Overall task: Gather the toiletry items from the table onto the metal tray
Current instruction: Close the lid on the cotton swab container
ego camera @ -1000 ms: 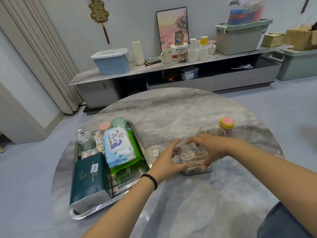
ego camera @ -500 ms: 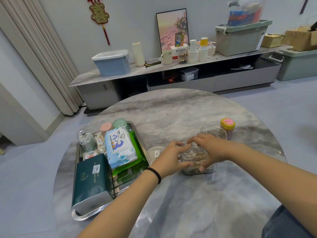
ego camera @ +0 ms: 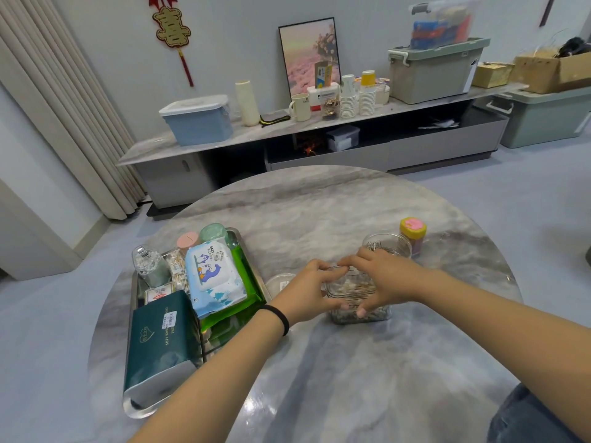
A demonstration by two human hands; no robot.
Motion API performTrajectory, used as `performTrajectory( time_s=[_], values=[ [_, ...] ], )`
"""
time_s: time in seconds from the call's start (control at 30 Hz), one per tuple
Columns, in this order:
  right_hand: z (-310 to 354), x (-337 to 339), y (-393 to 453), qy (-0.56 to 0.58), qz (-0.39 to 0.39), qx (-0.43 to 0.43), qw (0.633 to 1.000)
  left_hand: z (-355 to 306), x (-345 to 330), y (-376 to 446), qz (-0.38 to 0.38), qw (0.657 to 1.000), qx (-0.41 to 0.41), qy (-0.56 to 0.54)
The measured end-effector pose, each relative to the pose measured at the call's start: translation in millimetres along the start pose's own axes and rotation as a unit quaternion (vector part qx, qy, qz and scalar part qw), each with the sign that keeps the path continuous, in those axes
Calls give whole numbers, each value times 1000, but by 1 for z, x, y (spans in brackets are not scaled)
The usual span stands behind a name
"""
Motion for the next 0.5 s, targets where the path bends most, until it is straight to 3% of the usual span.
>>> performTrajectory(
  time_s=[0.27,0.5],
  values=[
    [-1,-1,-1,3,-14,-12,1000,-4,-1,1,19,999,-3,-31],
    [-16,8,-8,126,17,-50,991,0,0,0,3,999,-6,-50]
  ],
)
Point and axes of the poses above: each hand's wrist, its own y-axis towards the middle knuckle, its own x-axis out of the back of the hand, z = x × y, the point moved 3 cm from there along y, towards the middle knuckle, and after that the axes turned 3 degrees about x, right-handed, at the moved point
